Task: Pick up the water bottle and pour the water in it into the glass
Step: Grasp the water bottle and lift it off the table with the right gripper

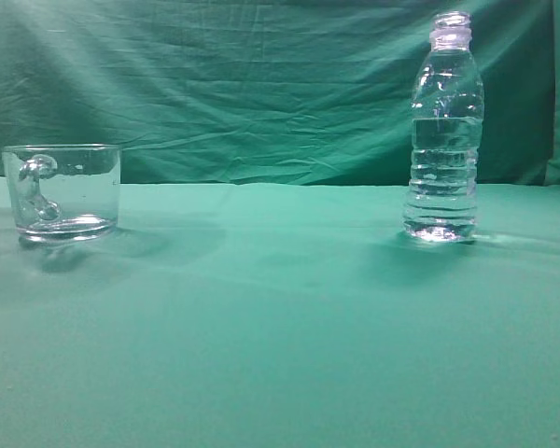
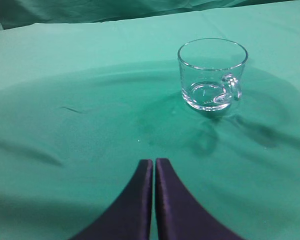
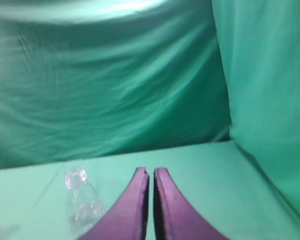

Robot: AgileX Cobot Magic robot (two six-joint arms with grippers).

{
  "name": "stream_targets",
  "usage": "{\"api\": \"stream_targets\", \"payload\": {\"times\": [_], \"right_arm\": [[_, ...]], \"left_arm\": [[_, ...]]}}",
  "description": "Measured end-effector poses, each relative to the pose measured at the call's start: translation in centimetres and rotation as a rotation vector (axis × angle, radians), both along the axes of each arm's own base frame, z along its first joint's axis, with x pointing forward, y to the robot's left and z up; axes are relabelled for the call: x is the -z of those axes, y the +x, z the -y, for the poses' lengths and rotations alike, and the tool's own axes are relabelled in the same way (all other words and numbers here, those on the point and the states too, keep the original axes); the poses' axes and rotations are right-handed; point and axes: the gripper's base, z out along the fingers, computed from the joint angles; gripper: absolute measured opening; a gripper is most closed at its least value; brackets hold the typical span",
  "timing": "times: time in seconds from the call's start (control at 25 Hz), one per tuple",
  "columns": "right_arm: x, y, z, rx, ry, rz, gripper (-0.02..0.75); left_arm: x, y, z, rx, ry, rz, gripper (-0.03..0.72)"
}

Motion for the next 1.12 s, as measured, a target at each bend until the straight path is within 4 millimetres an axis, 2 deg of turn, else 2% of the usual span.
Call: {"api": "stream_targets", "payload": {"times": [0.24,0.44,0.72,0.76,0.8,0.84,1.12], "right_arm": [[1.6,2.5,-0.8,-0.099,-0.128,-0.212,0.0],[2.1,4.8,-2.1,-0.206,-0.177,-0.249,0.0],[3.5,8.8,-4.1,-0.259,-0.208,-0.268,0.0],[3.7,9.3,-4.4,-0.262,-0.213,-0.263,0.05],[4.1,9.8,-4.8,-0.269,-0.222,-0.266,0.05],[4.5,10.3,-5.1,-0.279,-0.232,-0.276,0.107],[6.9,12.4,-8.0,-0.356,-0.276,-0.276,0.305]], "left_arm": [[0.0,0.0,0.0,0.0,0.0,0.0,0.0],[0.0,0.0,0.0,0.0,0.0,0.0,0.0],[0.0,0.0,0.0,0.0,0.0,0.0,0.0],[0.0,0.0,0.0,0.0,0.0,0.0,0.0],[0.0,0.0,0.0,0.0,0.0,0.0,0.0],[0.0,0.0,0.0,0.0,0.0,0.0,0.0],[0.0,0.0,0.0,0.0,0.0,0.0,0.0]]}}
